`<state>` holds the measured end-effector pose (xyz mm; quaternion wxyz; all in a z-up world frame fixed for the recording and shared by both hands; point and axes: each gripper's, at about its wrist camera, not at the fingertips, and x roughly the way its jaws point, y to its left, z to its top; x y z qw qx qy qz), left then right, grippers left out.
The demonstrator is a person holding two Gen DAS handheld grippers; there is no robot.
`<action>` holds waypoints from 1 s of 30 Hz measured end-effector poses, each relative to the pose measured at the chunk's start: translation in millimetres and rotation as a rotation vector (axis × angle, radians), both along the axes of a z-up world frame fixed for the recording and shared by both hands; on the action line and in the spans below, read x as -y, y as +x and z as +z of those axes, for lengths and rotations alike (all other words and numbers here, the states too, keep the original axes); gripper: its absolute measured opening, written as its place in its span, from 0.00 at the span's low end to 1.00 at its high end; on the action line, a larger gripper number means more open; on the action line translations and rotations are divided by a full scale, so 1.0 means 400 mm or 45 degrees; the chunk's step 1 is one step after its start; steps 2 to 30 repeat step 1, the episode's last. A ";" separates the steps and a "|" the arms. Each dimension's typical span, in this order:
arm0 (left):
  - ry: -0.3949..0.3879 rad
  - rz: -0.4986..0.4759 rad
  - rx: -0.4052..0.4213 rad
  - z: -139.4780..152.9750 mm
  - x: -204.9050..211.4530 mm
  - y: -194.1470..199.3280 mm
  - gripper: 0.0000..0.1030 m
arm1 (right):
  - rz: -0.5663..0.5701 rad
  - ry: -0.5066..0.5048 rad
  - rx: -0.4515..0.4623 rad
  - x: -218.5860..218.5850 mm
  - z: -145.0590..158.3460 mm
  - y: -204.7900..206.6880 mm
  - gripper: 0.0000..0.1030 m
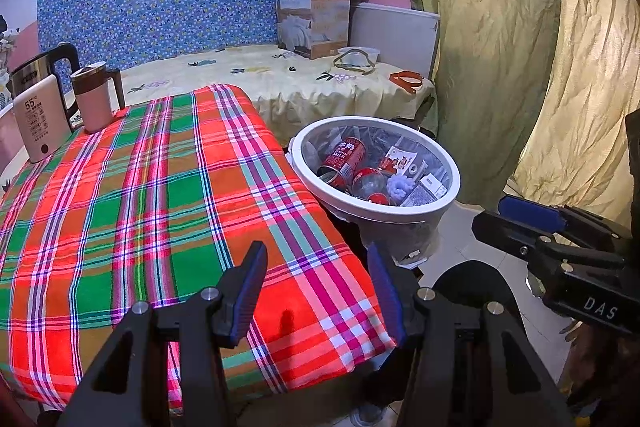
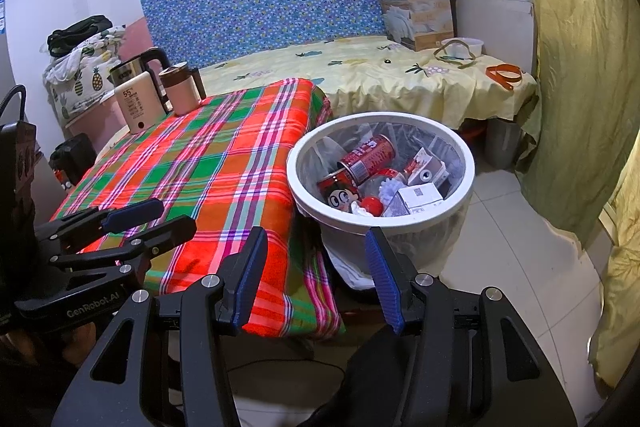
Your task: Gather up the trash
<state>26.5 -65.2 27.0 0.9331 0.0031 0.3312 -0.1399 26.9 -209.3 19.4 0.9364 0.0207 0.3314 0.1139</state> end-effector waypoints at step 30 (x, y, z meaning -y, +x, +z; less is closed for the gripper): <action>-0.001 0.000 -0.002 0.000 0.002 0.001 0.53 | 0.001 0.000 0.000 0.000 0.000 0.001 0.51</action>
